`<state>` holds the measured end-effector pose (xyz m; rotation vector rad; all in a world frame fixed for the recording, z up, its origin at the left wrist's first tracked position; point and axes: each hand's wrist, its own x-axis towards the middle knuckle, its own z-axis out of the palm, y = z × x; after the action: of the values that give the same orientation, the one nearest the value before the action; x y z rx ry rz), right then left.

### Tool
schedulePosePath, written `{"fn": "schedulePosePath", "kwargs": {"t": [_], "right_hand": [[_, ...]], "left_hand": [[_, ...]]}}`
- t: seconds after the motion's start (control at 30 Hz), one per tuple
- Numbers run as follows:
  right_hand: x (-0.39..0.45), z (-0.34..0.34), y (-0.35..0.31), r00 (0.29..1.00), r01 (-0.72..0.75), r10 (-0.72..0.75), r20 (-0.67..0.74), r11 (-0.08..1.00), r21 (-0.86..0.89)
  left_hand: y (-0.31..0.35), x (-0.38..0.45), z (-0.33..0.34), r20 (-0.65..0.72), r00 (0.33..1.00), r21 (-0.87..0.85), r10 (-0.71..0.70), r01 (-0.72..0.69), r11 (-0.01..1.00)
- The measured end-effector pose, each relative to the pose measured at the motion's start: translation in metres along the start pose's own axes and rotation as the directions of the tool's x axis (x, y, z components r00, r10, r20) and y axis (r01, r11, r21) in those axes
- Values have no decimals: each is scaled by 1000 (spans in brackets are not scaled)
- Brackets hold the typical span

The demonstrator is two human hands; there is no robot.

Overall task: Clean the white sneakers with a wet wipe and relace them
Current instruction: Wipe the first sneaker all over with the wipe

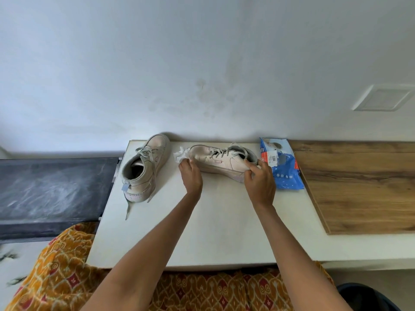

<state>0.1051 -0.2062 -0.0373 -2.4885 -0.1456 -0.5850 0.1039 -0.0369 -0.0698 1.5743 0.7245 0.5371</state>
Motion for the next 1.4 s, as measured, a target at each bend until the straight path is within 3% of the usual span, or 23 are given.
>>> {"fn": "schedulePosePath", "kwargs": {"t": [0.2, 0.27, 0.33, 0.4, 0.57, 0.77, 0.93, 1.13, 1.4], "right_hand": [[1, -3, 4, 999, 34, -34, 8, 998, -54], [1, -3, 4, 999, 41, -41, 2, 998, -54], [1, -2, 4, 999, 36, -36, -1, 998, -52], [1, -2, 4, 999, 33, -33, -4, 998, -51], [2, -2, 4, 1000, 28, -28, -3, 999, -46], [1, -2, -1, 999, -22, 21, 38, 999, 45], [-4, -6, -14, 995, 11, -19, 97, 997, 82], [-4, -8, -20, 993, -19, 6, 116, 994, 111], [-5, -6, -22, 991, -47, 32, 129, 993, 112]], "left_hand": [[-3, 12, -6, -183, 983, 24, 28, -24, 999], [1, 21, -8, -237, 959, 155, 154, -119, 981], [2, 27, -9, -198, 925, 337, 324, -247, 909], [0, 29, -10, -144, 914, 370, 378, -305, 878], [-6, 14, 9, -141, 982, 128, 125, -107, 986], [4, -17, 36, 0, 996, -156, -90, 89, 984], [20, -64, 63, 296, 952, -219, -82, 152, 964], [11, -71, 62, 355, 930, -270, -91, 196, 943], [0, -114, 44, 467, 879, -221, 99, 8, 975]]}}
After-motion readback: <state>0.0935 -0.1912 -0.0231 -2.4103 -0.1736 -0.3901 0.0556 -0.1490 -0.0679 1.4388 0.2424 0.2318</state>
